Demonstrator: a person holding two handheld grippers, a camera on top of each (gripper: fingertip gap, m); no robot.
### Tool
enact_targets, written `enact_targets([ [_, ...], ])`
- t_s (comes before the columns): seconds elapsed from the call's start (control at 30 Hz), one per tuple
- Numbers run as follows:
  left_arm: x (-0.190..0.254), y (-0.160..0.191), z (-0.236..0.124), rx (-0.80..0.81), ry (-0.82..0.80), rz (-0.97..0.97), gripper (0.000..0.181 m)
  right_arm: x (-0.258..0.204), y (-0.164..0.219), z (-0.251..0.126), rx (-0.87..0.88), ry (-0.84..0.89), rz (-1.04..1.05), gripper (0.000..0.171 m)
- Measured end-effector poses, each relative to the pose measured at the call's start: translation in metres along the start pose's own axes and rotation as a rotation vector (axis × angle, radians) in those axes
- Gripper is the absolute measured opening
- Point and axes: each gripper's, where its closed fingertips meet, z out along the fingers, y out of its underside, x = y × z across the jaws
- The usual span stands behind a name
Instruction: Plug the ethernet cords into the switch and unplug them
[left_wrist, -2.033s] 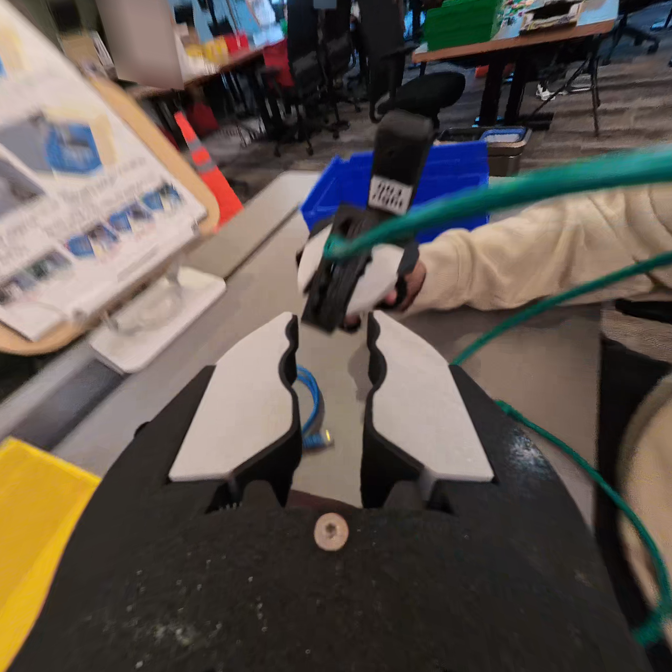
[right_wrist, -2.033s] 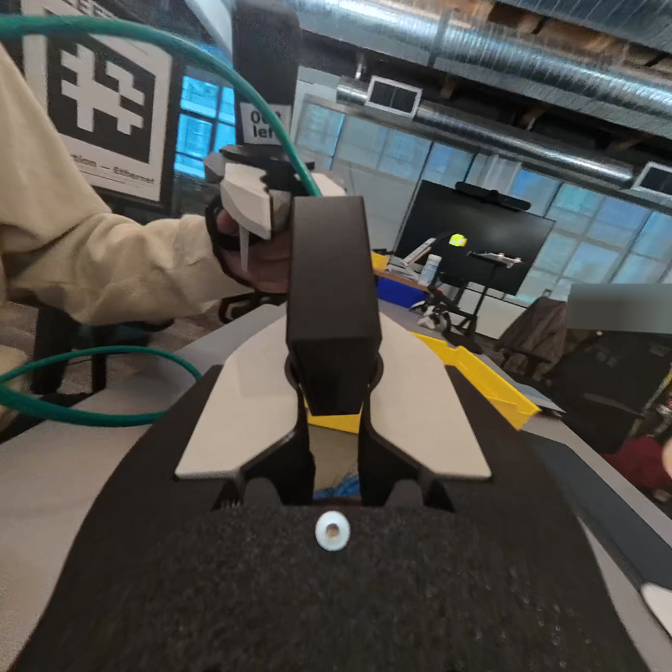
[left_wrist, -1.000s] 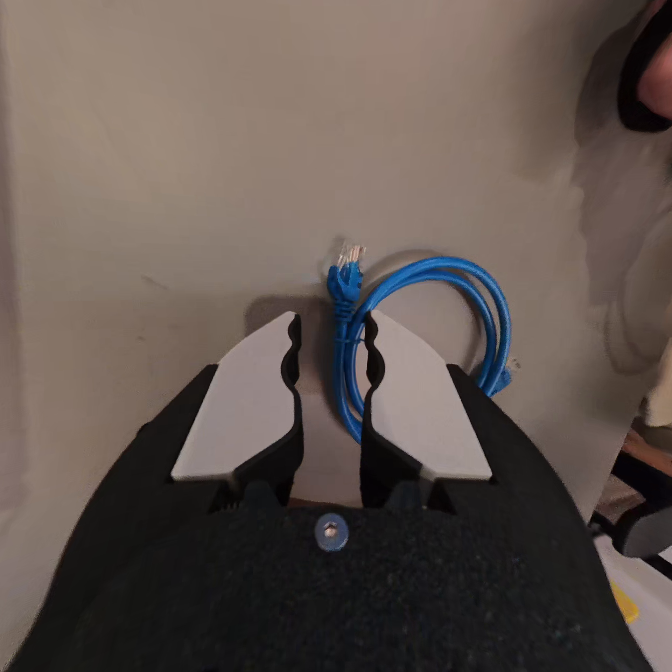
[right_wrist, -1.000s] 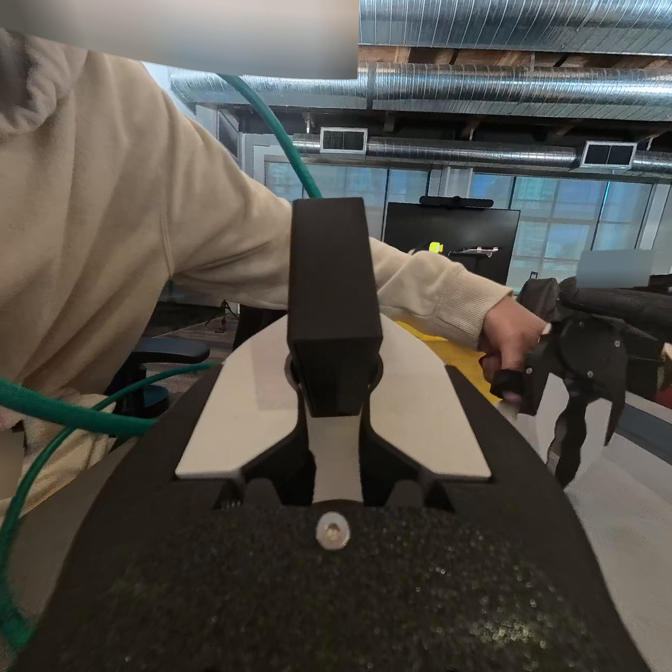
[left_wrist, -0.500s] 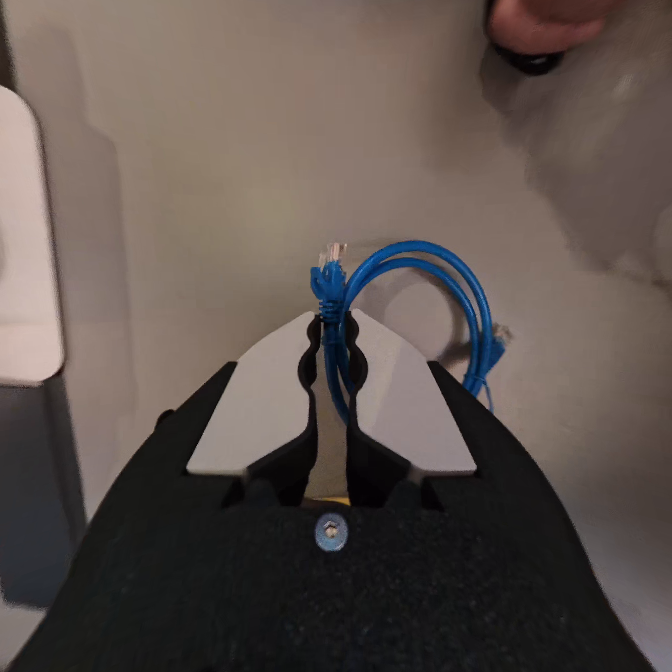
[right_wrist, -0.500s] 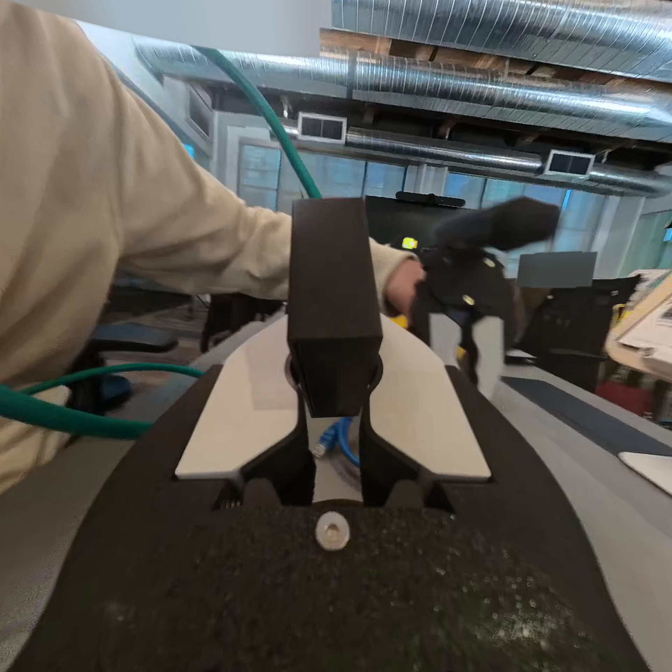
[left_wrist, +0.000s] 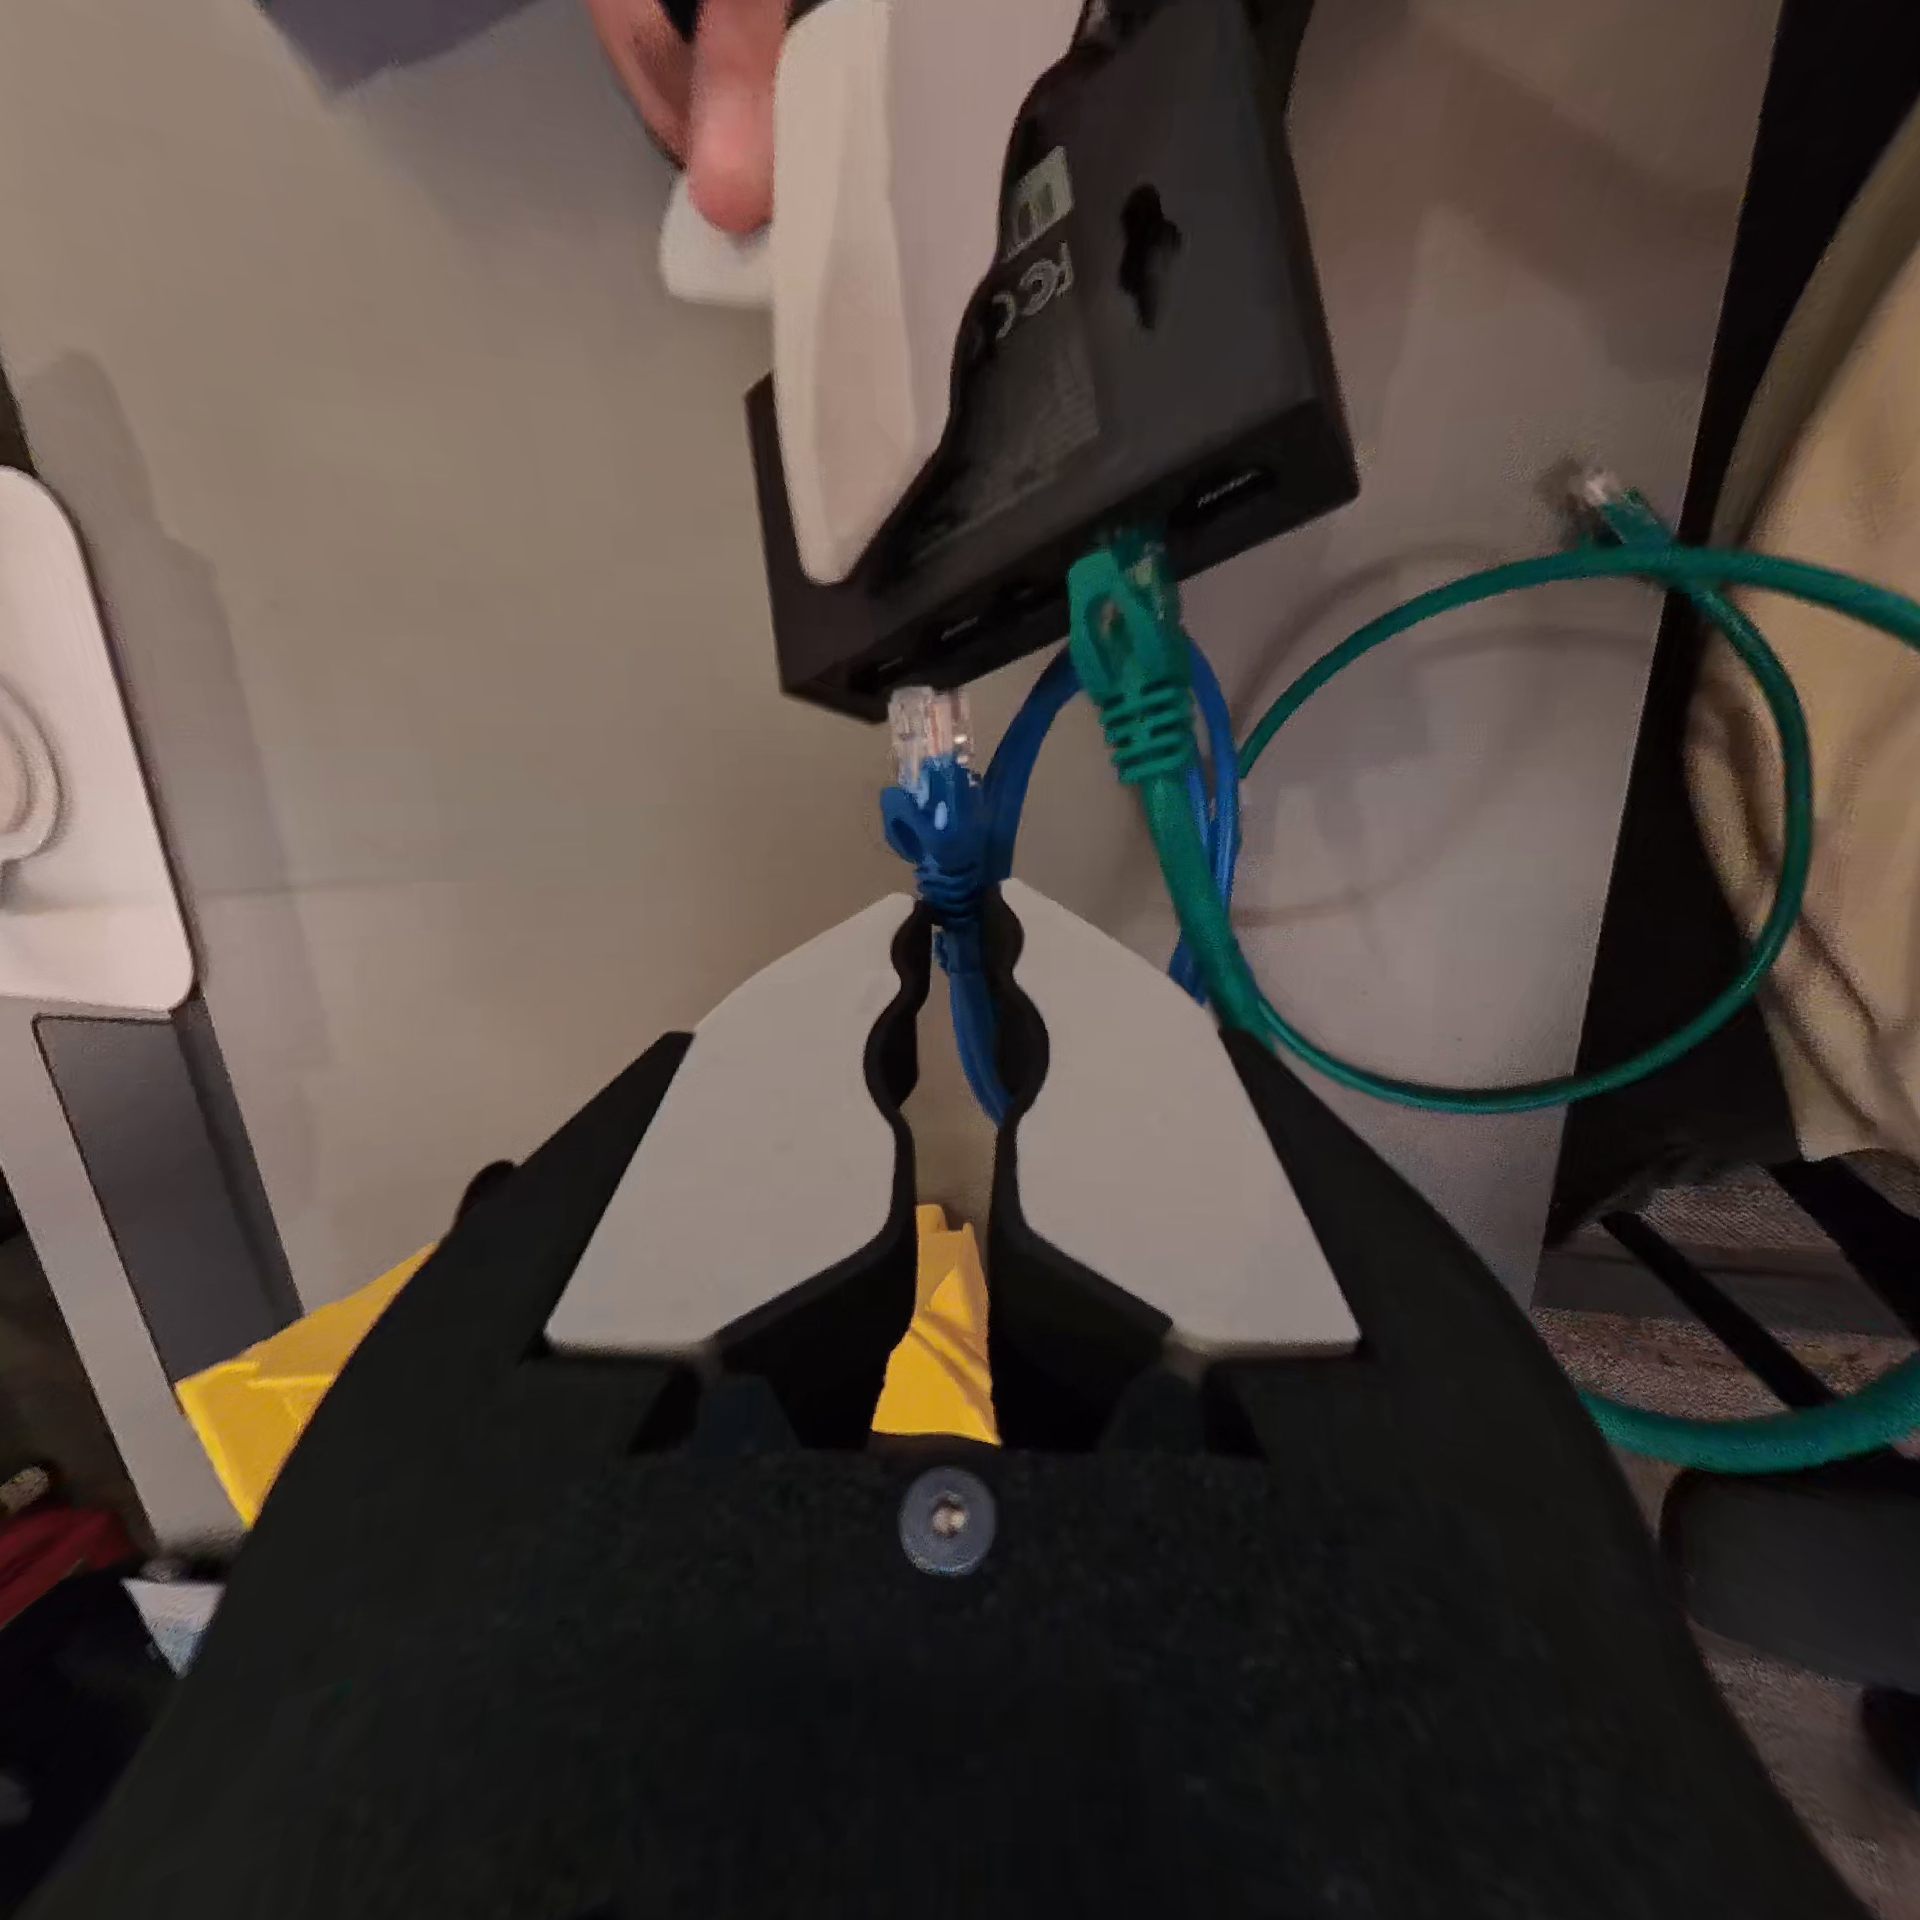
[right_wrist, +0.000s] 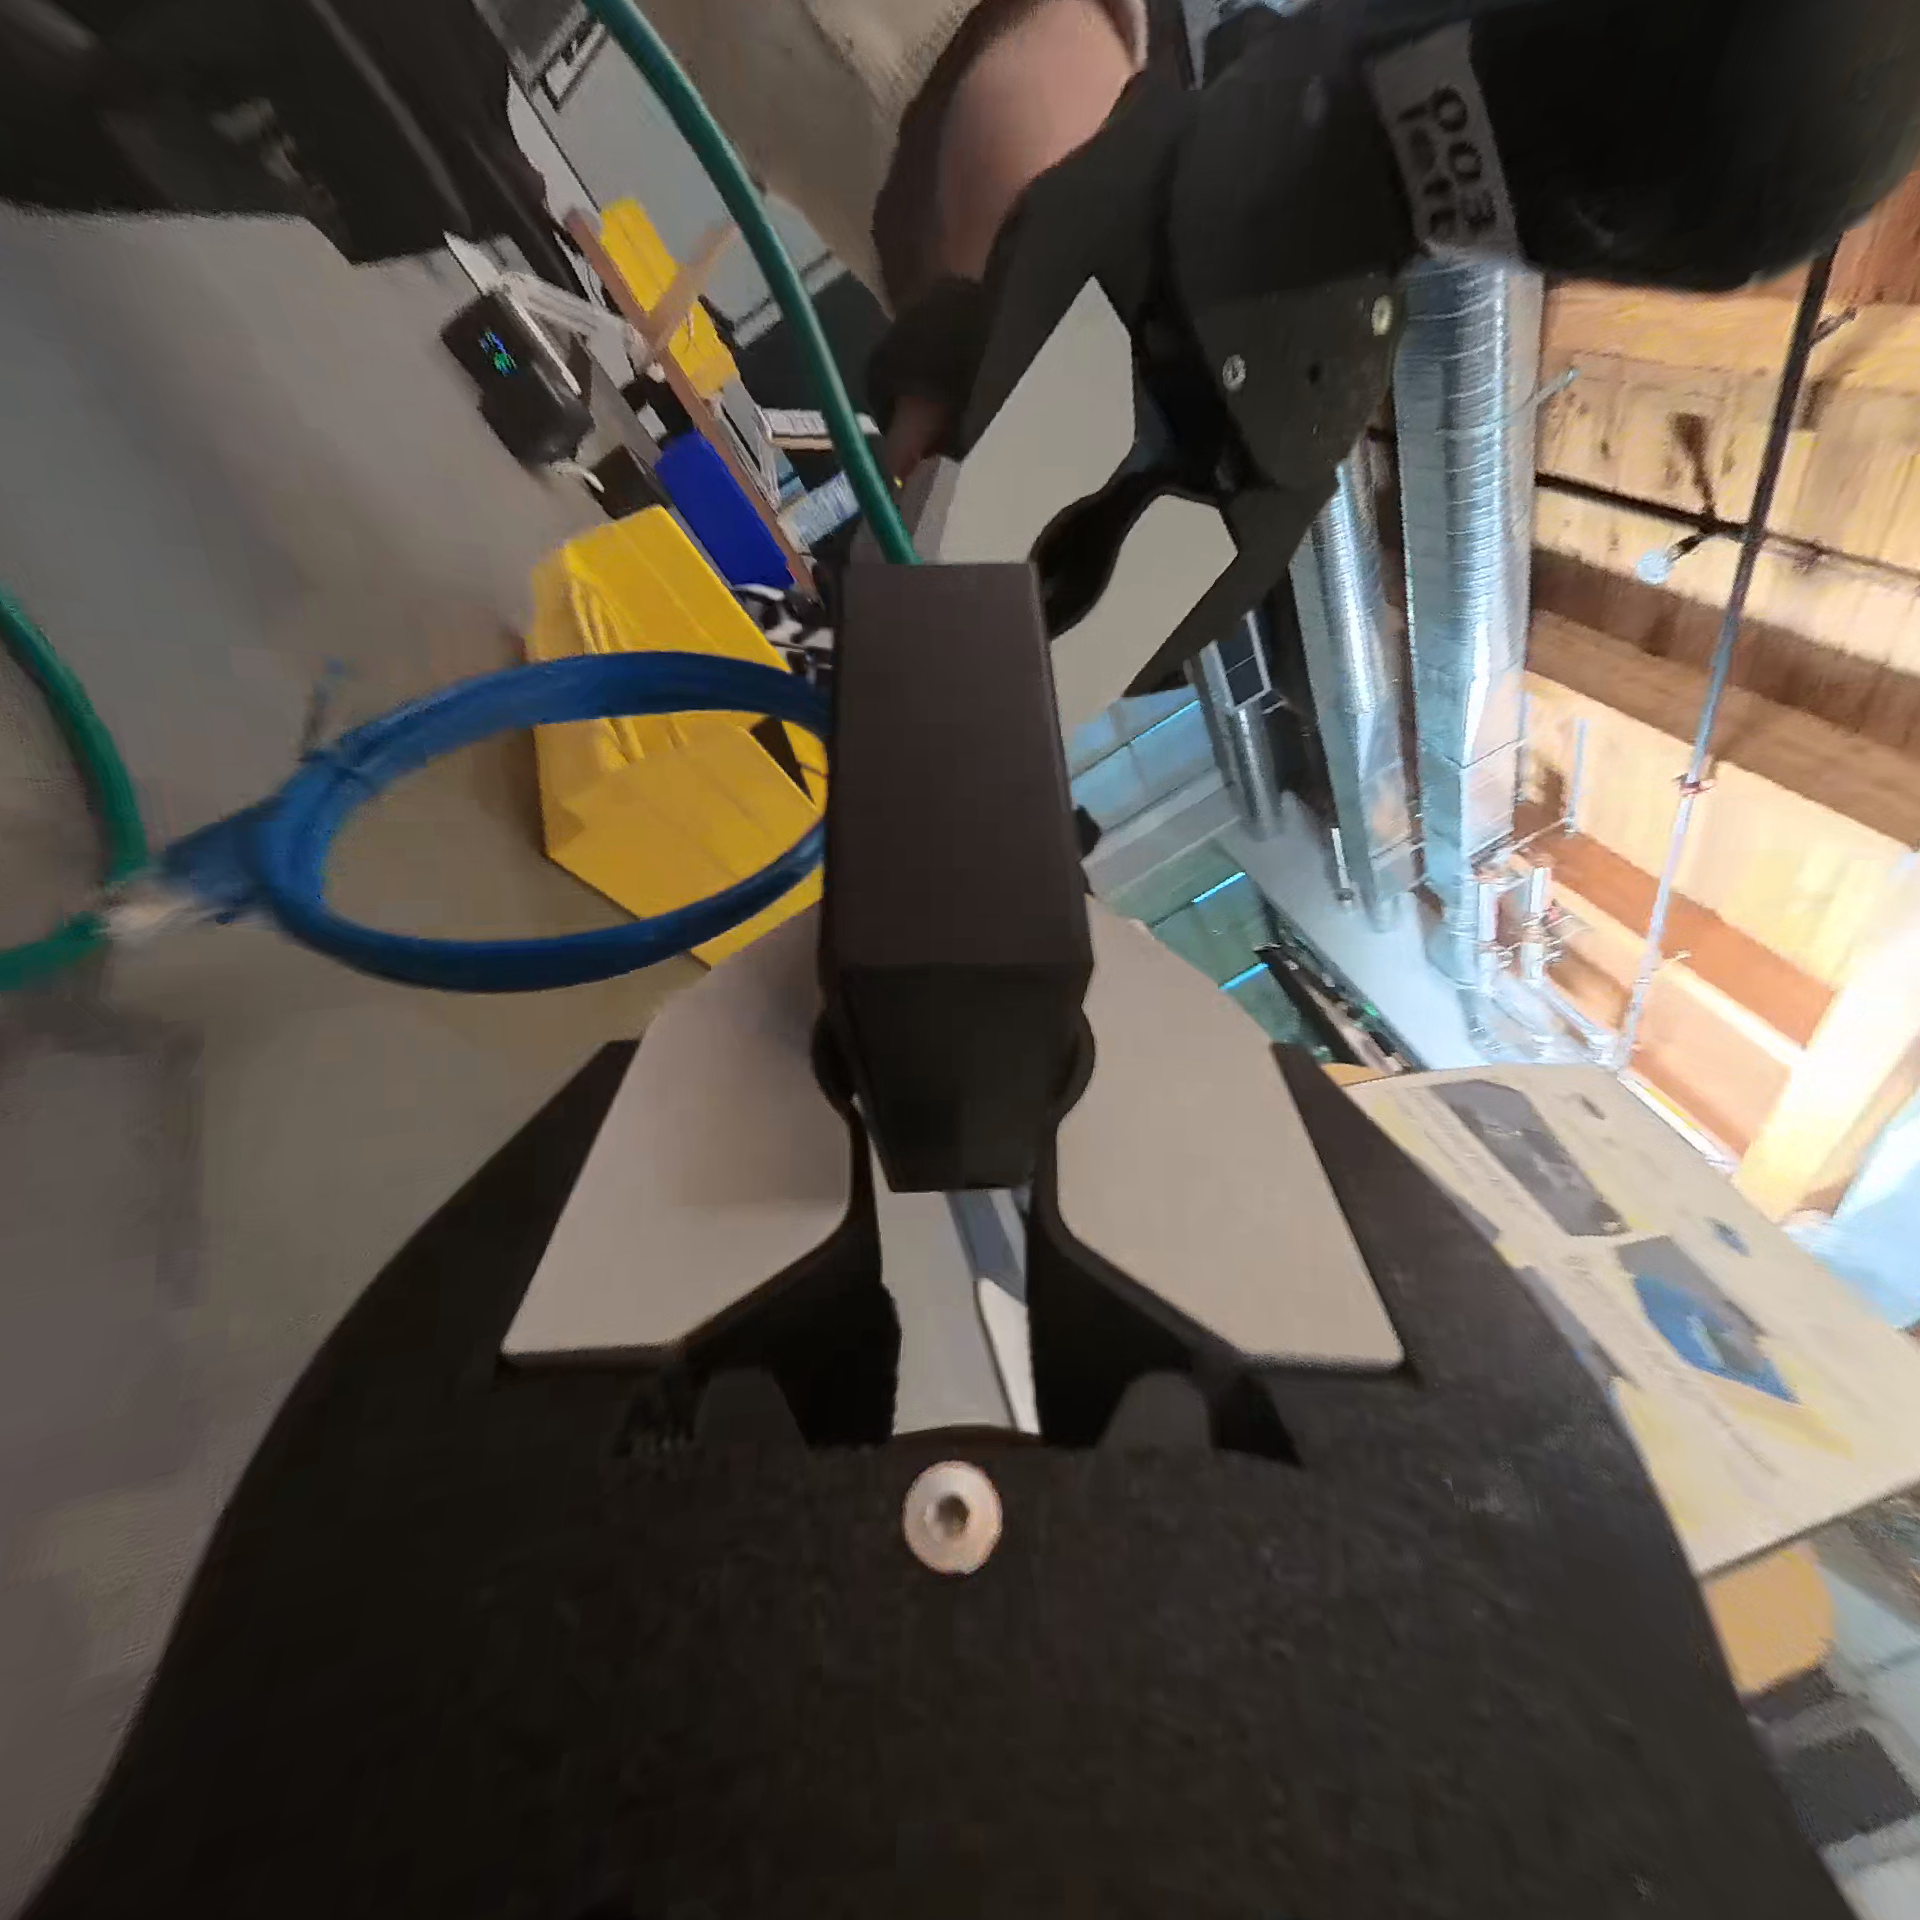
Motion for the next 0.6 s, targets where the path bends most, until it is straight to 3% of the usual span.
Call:
enact_targets([
  [0.23, 0.001, -0.008, 0.012, -0.05, 0.023, 0.03, 0.009, -0.002, 0.002, -0.007, -0.042, -0.035, -0.131, 0.03],
  [0.6, 0.004, 0.008, 0.029, -0.153, 0.111, 0.044, 0.009, -0.025, 0.021, 0.0, -0.149, -0.126, -0.234, 0.03],
])
